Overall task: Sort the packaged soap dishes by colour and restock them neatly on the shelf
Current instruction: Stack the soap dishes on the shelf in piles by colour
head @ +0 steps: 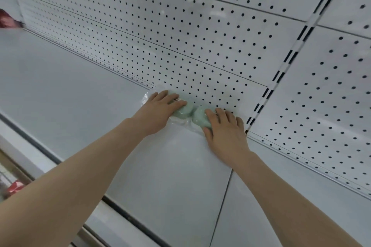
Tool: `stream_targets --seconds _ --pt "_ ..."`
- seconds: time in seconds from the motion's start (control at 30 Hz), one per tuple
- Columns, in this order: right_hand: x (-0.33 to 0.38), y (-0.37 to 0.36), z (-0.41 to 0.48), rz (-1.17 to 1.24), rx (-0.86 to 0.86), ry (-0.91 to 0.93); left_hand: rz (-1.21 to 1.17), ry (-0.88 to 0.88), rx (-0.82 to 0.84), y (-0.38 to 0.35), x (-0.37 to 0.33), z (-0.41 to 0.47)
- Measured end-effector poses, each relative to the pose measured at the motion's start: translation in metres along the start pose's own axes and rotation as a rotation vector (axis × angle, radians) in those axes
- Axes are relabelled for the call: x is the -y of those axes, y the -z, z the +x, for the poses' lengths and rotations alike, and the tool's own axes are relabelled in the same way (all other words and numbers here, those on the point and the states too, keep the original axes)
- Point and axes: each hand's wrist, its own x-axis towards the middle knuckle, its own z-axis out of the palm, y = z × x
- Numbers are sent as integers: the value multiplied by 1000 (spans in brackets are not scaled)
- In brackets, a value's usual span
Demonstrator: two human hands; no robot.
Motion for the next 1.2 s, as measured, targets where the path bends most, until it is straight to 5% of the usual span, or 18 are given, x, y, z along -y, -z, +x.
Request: stream_targets --seconds 0.27,0.5,1.2 --pt "8 23 -14 -45 -86 114 -41 -66 -201 42 -17 -34" --pt "38 58 -74 -61 -116 184 -17 -98 -210 91 -28 -109" --pt "282 91 -339 131 -74 372 -42 -58 51 209 -23 -482"
